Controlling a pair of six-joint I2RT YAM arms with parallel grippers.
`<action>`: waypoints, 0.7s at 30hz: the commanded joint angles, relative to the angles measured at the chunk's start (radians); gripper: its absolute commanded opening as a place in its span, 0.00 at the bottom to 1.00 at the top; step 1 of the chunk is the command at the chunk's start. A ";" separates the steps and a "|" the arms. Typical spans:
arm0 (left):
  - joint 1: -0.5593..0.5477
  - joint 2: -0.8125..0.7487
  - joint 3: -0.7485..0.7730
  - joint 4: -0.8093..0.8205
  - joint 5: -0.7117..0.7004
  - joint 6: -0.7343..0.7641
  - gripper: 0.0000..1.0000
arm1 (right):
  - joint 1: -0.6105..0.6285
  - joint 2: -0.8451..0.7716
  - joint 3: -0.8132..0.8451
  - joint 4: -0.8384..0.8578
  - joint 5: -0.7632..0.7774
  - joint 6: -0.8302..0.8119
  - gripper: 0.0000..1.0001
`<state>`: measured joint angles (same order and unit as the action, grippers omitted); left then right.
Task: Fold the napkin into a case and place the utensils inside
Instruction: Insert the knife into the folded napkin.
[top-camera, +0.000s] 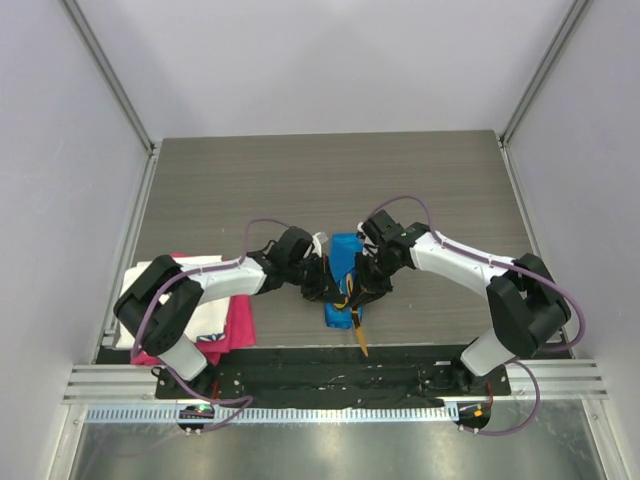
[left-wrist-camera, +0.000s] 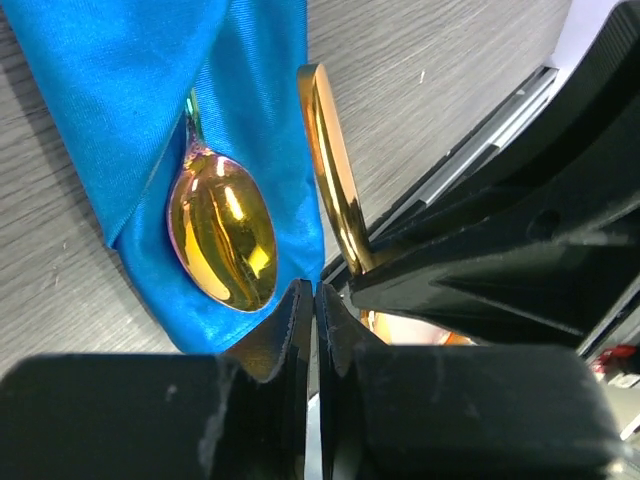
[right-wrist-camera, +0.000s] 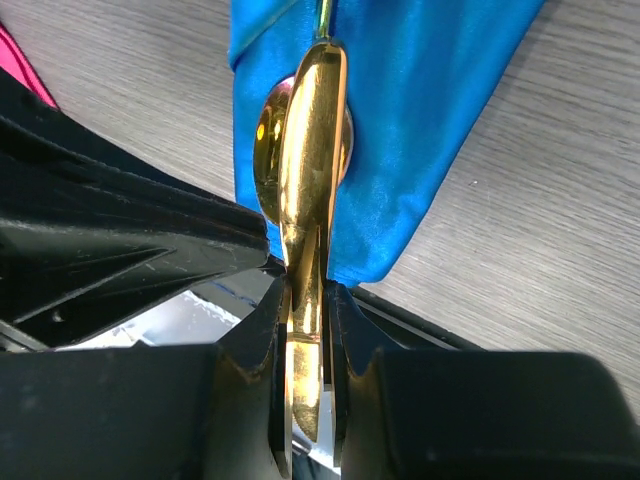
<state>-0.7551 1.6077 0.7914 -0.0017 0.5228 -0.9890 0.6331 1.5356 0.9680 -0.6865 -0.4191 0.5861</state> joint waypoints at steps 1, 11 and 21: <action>-0.013 -0.022 -0.040 0.072 -0.017 -0.014 0.08 | -0.012 0.015 0.051 -0.011 -0.055 0.024 0.01; -0.018 -0.049 -0.112 0.103 -0.033 -0.023 0.08 | -0.029 0.092 0.063 -0.010 -0.053 0.020 0.01; -0.033 -0.049 -0.116 0.129 -0.029 -0.036 0.07 | -0.052 0.147 0.095 0.002 0.003 0.029 0.01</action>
<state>-0.7788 1.5906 0.6758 0.0849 0.4995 -1.0180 0.5941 1.6768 1.0134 -0.6937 -0.4324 0.5938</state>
